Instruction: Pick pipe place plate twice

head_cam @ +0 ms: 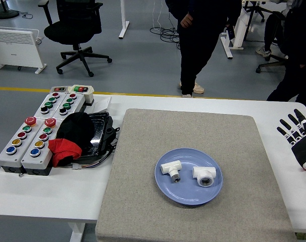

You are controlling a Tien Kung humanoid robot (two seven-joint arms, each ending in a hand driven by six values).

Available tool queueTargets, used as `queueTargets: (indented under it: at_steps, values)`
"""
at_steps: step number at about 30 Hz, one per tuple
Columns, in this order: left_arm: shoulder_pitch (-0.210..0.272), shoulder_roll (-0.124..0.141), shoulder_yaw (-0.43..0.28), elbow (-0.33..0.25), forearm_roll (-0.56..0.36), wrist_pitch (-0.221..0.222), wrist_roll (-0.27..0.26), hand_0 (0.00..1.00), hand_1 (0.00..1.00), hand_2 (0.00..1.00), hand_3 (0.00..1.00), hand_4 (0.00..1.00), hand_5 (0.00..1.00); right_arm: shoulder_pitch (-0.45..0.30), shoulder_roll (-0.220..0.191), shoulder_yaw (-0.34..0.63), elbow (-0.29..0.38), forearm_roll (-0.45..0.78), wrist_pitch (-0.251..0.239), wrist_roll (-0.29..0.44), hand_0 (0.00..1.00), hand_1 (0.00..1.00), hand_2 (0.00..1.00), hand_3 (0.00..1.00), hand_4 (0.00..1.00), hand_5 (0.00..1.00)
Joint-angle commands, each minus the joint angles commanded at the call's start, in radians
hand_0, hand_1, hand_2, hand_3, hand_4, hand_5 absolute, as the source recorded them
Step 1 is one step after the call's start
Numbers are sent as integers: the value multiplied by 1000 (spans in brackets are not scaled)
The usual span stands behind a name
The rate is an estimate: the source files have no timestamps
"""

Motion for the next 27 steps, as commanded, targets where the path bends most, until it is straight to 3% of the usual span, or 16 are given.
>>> queueTargets:
  at_steps: [7,13,18,27]
  values:
    - [1,0,0,0,3,-1,0,732,744,702,650,410,998,-55,31,34,46,-48,-7,17,860,816,910,883,641,652]
    - [6,0,-6,0,15,-4,-1,733,745,702,650,410,998,-129,82,73,85,-132,3,44,859,815,908,882,638,650]
    - [10,0,-11,0,26,-7,0,732,744,702,650,411,998,-183,126,86,95,-217,17,75,860,813,910,881,633,646]
    - [15,-1,-24,-1,50,-12,-1,735,744,702,649,410,998,-229,160,96,104,-293,44,106,856,810,903,877,628,642]
